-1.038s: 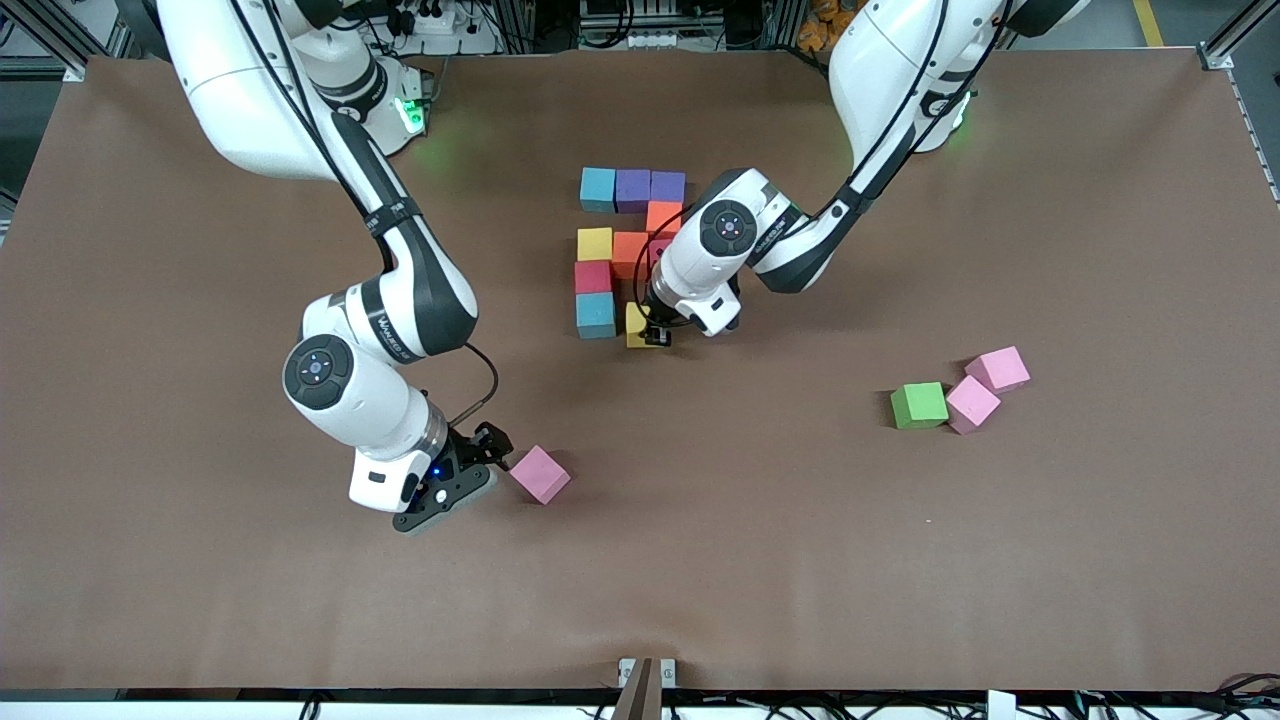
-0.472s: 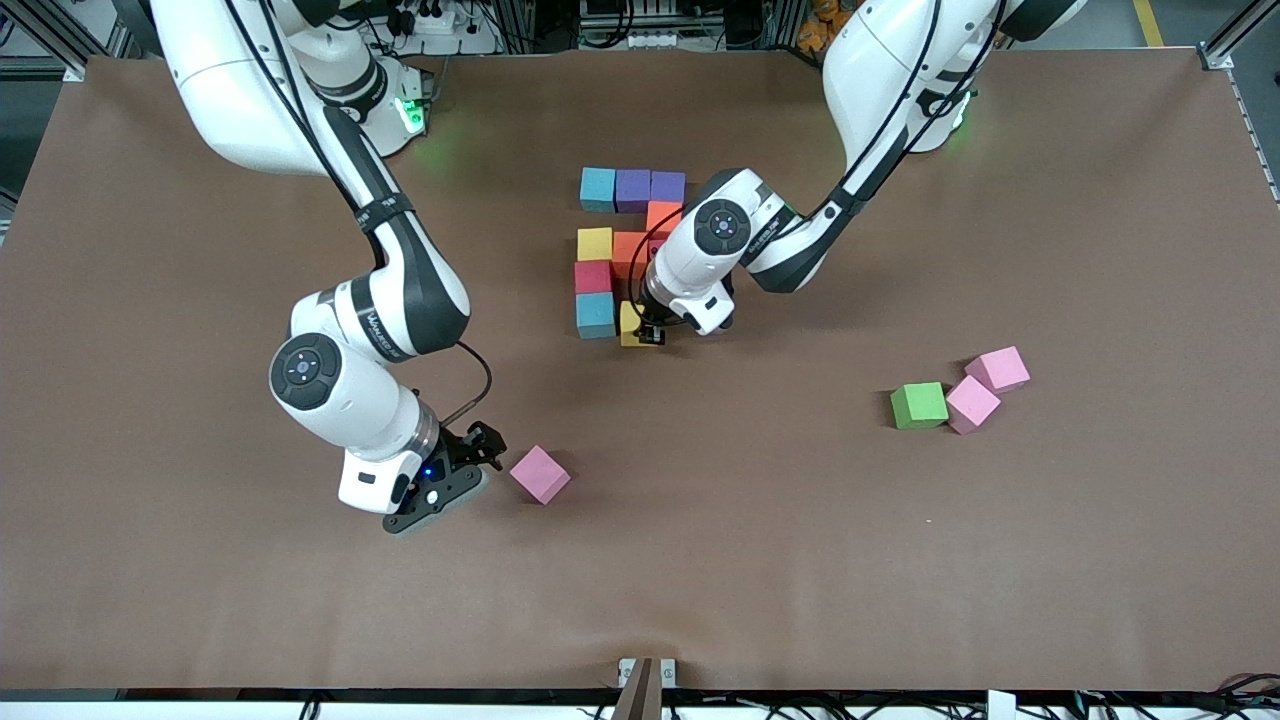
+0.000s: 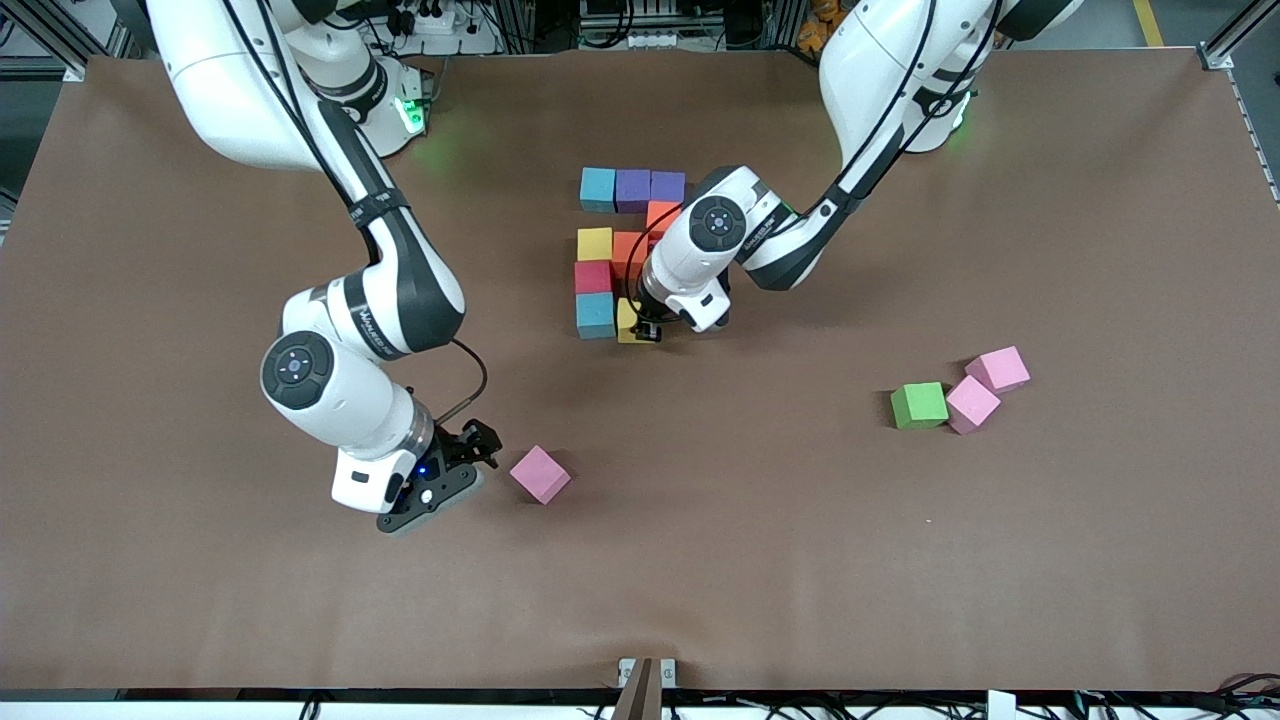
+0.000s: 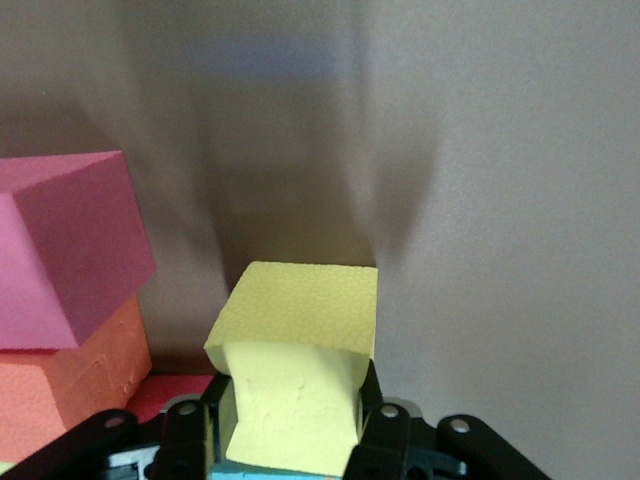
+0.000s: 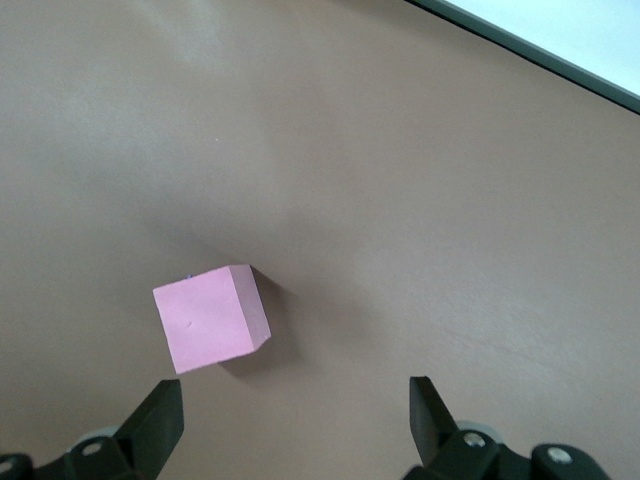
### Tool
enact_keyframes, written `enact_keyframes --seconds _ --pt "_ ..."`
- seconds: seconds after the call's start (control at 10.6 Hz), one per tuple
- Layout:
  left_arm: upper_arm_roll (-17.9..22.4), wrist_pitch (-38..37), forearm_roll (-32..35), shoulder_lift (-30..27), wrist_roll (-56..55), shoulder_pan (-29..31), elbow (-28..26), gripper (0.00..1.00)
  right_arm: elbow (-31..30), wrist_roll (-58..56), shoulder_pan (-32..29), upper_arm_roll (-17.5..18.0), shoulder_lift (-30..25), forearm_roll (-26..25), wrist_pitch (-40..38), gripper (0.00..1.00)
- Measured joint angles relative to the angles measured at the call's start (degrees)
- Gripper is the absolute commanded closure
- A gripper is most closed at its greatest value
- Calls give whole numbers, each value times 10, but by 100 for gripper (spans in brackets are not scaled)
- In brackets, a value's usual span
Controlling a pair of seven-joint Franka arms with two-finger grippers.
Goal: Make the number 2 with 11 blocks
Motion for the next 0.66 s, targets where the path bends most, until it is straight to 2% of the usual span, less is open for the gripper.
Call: enact_keyframes --seconds 0.28,0.66 --pt "0 0 0 0 0 -1 0 58 -22 0 -11 -2 -31 0 -31 0" --pt "0 0 0 2 0 -1 2 54 -29 0 -11 -7 -38 0 -34 0"
